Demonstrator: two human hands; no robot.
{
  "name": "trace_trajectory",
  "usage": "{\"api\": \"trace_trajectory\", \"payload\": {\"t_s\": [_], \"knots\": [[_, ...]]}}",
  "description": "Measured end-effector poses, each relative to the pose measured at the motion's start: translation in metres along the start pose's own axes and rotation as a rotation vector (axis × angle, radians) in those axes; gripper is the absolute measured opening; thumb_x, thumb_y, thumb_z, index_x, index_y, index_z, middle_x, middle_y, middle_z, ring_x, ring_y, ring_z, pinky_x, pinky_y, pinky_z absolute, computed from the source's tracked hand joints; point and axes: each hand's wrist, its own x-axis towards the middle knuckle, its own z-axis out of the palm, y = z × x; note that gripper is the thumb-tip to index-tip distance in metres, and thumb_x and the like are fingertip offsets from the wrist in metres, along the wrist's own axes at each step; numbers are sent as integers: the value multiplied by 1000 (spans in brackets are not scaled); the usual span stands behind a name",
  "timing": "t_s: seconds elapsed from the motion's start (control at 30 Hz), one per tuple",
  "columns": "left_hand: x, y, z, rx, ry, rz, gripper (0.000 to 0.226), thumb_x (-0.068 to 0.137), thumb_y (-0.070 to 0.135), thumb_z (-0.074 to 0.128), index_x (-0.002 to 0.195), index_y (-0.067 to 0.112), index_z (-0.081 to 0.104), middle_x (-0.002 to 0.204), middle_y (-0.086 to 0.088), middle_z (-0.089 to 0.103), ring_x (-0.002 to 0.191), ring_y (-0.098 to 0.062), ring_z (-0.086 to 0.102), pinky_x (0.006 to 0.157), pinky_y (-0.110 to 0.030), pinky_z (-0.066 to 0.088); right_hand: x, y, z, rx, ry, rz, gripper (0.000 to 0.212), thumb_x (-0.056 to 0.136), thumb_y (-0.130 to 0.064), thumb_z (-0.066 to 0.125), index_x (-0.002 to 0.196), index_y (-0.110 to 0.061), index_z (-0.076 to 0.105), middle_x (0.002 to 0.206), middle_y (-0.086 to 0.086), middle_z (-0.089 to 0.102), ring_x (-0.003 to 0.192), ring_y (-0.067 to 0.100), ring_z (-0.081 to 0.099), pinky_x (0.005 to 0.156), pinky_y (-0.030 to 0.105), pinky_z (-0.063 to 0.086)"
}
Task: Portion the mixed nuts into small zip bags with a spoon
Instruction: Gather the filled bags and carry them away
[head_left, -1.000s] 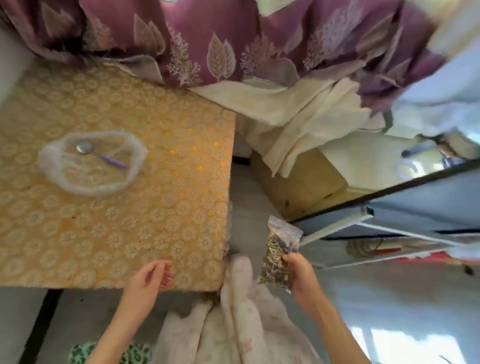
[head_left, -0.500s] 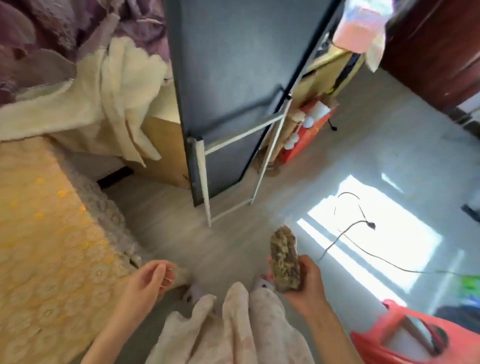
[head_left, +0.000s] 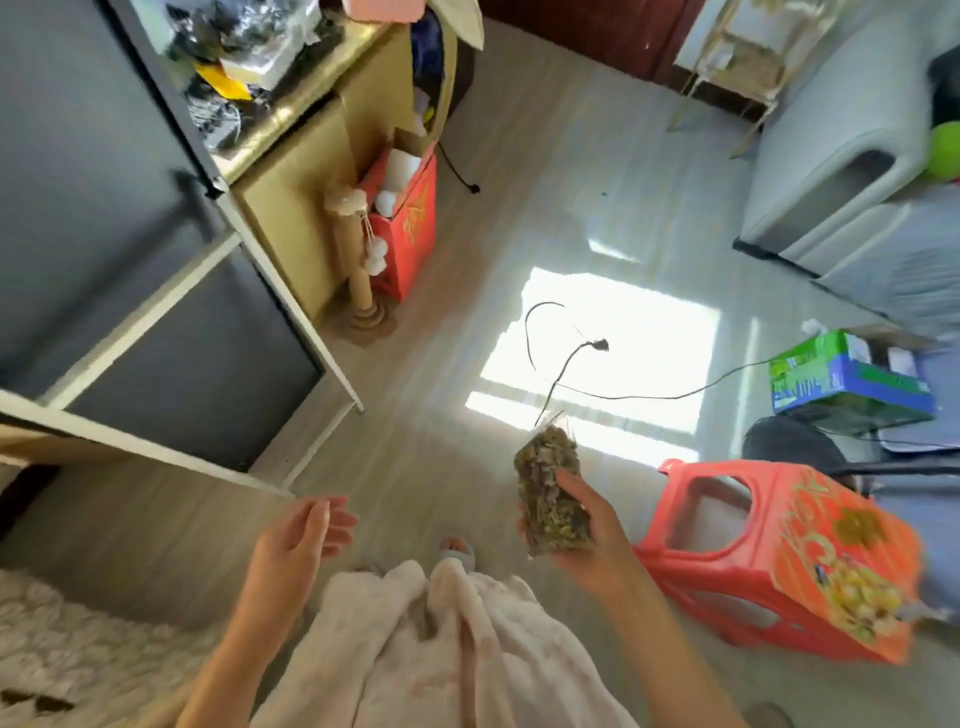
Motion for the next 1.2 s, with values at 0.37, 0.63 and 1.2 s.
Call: {"api": "trace_trajectory", "payload": {"t_s": [0.37, 0.63, 1.2], "knots": [[95, 62, 59, 192, -163, 48, 26, 98, 6, 39, 91, 9, 64, 81, -11, 69, 76, -25, 65, 59, -19, 52, 35, -62, -37, -234, 452, -293, 10, 90, -15, 59, 97, -21, 61, 89, 2, 68, 79, 17, 65, 50, 21, 51], [241, 121, 95, 256, -234, -16, 24, 98, 8, 41, 92, 7, 64, 81, -13, 68, 79, -30, 63, 64, -28, 51, 120, -138, -13, -159, 630, -359, 18, 88, -19, 62, 105, -16, 64, 96, 10, 69, 90, 29, 65, 71, 34, 51], [480, 304, 245, 400, -509, 103, 21, 97, 13, 44, 92, 10, 64, 80, -6, 70, 75, -27, 66, 69, -31, 52, 275, -360, 74, -67, 665, -368, 51, 51, -50, 73, 94, -22, 70, 87, 2, 75, 83, 23, 71, 74, 40, 57]]}}
